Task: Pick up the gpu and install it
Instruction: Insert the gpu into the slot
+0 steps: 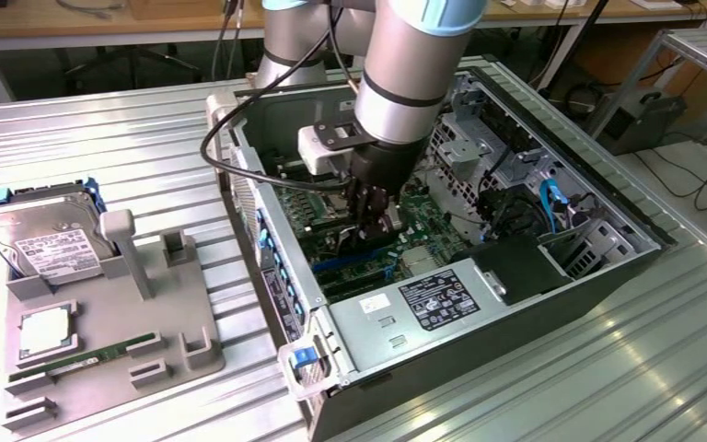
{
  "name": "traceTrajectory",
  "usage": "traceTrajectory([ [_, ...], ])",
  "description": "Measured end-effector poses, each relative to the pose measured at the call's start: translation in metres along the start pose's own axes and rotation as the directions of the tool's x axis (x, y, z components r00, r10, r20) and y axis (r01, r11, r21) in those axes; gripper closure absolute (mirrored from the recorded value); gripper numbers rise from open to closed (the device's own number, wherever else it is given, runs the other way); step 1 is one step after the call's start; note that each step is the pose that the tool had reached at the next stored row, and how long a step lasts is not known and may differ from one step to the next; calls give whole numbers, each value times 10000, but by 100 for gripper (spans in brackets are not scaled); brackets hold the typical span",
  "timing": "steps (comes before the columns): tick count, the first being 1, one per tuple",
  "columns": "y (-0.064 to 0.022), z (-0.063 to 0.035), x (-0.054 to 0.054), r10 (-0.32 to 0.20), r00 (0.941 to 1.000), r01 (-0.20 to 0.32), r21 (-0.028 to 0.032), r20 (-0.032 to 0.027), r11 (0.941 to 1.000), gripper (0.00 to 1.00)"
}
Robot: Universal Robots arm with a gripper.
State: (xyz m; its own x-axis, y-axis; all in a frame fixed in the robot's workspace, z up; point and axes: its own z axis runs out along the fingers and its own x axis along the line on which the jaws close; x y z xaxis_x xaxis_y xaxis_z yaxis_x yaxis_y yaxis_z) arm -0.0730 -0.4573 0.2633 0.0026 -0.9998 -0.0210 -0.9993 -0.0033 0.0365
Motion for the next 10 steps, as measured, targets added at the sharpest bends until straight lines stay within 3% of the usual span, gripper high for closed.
traceTrajectory([
  [5,1,-34,-1,3,10000,-3,-122,8,9999,74],
  [10,2,-74,-2,4,10000,-5,-145,-9,9999,74],
])
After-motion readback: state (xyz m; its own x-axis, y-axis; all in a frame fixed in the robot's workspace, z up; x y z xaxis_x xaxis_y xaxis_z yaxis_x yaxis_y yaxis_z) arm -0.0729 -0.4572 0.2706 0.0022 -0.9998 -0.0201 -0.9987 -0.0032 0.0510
